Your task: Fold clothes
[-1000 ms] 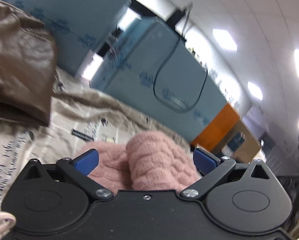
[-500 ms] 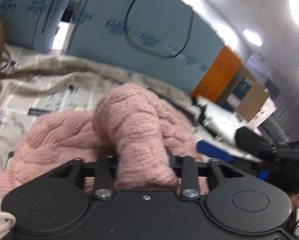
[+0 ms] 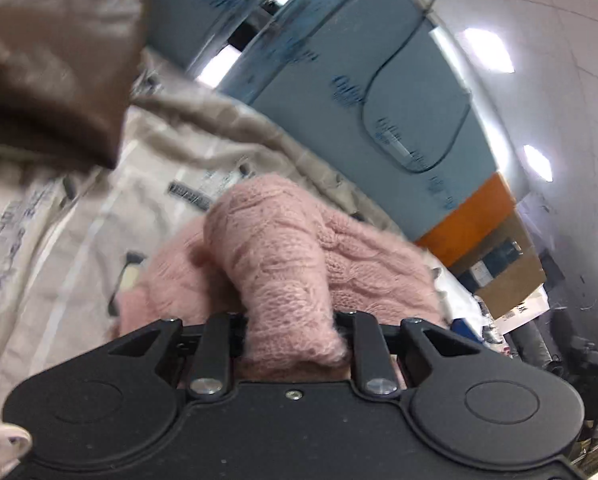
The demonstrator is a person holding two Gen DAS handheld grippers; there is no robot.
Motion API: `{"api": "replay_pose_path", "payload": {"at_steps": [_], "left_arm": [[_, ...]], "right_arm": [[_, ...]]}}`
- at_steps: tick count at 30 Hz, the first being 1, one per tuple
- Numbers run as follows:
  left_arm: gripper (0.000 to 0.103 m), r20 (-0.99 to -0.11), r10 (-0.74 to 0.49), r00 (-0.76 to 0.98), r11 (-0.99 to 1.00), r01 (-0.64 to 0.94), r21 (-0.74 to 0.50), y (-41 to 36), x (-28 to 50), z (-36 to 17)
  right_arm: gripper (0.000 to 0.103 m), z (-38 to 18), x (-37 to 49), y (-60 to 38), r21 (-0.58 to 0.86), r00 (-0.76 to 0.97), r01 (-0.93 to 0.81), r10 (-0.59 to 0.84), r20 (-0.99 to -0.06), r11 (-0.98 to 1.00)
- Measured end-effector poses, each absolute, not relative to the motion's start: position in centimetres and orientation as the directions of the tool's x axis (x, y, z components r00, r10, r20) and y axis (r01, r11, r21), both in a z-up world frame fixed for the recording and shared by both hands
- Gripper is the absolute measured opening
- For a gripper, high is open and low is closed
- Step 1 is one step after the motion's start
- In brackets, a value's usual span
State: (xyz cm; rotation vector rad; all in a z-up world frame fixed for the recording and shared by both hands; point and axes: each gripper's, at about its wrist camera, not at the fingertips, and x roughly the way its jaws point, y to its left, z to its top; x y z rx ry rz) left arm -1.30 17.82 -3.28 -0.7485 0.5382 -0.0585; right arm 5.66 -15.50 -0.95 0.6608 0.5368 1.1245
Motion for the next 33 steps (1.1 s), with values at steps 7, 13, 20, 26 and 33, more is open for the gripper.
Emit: {"api": "replay_pose_path", "payload": {"at_steps": [7,13,20,26,33], "left_arm": [[0.026,-0.407,-0.147,0.902,0.828,-0.113,-0.549,17.0,-2.1,-1.2],[0.026,-0.429,-0.029,0.903,0.876,-0.184,-0.446,16.6,-2.6,-0.9],[0.042,-0.504,0.089,0.859,0.903,-0.283,-0.323,16.3,-2.4,-1.8],[0.085,-0.513,0.170,0.842,0.891,-0.353,-0.285,16.4,-2.9,-1.1],[0.094,-0.538,0.139,0.831,0.882,-0.351,-0.314,16.5,-2.7,-1.2]], "right_arm": [[0.088,-1.3,5.4,-14.7,0.700,0.307,-0.659,0.948,-0.085,0.276],[0.088,-0.9,4.7,-14.6,0.673,0.241,-0.712,0.970,-0.033,0.200],[0.088,-1.3,4.2,-12.6,0.634,0.193,-0.739,0.974,-0.122,0.226],[0.087,-2.2,4.7,-11.8,0.609,0.267,-0.711,0.936,-0.231,0.353],[0.087,-0.4,5.0,-13.3,0.549,0.431,-0.688,0.876,-0.219,0.475]]}}
